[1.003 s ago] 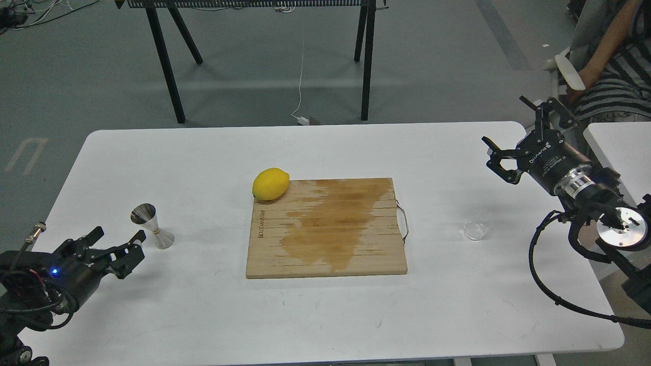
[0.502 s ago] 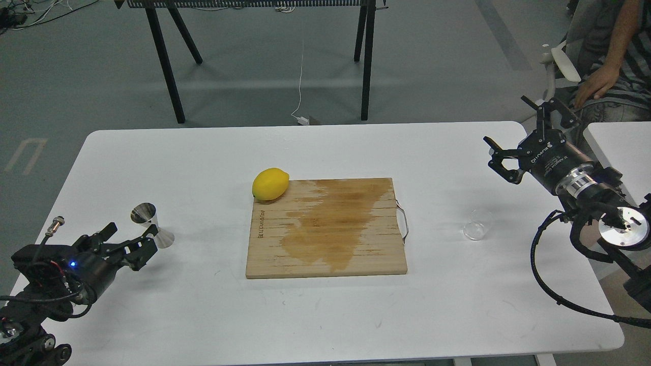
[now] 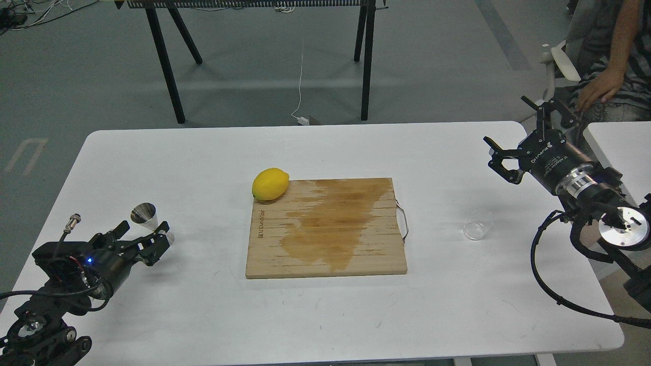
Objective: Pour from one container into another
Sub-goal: 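Lift the jigger with the left gripper and carry it over the board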
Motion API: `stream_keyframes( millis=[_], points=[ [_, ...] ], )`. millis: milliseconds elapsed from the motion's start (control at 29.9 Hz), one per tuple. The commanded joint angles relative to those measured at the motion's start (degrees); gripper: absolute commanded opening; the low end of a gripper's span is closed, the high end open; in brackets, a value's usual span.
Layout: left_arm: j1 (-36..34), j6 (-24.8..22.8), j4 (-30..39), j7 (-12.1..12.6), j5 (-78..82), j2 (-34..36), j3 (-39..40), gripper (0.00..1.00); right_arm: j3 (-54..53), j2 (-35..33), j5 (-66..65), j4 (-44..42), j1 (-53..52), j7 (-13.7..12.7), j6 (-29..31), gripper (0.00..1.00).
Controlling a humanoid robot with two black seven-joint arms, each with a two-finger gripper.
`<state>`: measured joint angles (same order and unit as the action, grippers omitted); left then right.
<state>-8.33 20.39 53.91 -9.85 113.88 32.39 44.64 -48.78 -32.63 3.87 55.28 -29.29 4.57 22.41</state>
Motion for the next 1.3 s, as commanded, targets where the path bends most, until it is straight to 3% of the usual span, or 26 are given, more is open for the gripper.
stream_keyframes(
  millis=[0,267,401,635,903,1271],
  points=[
    [-0.37,0.0,-1.08,0.01,-0.06,-0.57,0.01,0.9,0.0,0.02,0.0,0.0,0.02,0.0,0.0,0.99],
    [-2.47,-0.09,-3.45,0.01,-0.06,-0.66,-2.8,0.56,0.0,0.02,0.0,0.0,0.02,0.0,0.0,0.99],
    [-3.1,0.09,-3.72,-0.08,-0.32,-0.66,-3.86,0.48,0.0,0.02,0.0,0.0,0.02,0.09,-0.08,0.99],
    [-3.36,0.0,-3.72,-0.08,-0.23,-0.66,-4.12,0.09,0.0,0.02,0.0,0.0,0.02,0.0,-0.08,0.99],
    [-3.8,0.18,-3.55,0.01,-0.41,-0.66,-4.04,0.0,0.0,0.02,0.0,0.0,0.02,0.0,-0.08,0.99],
    [-5.03,4.48,2.24,0.09,-0.23,1.01,-3.77,0.0,0.0,-0.07,0.0,0.0,-0.16,0.0,-0.08,0.99]
  ],
)
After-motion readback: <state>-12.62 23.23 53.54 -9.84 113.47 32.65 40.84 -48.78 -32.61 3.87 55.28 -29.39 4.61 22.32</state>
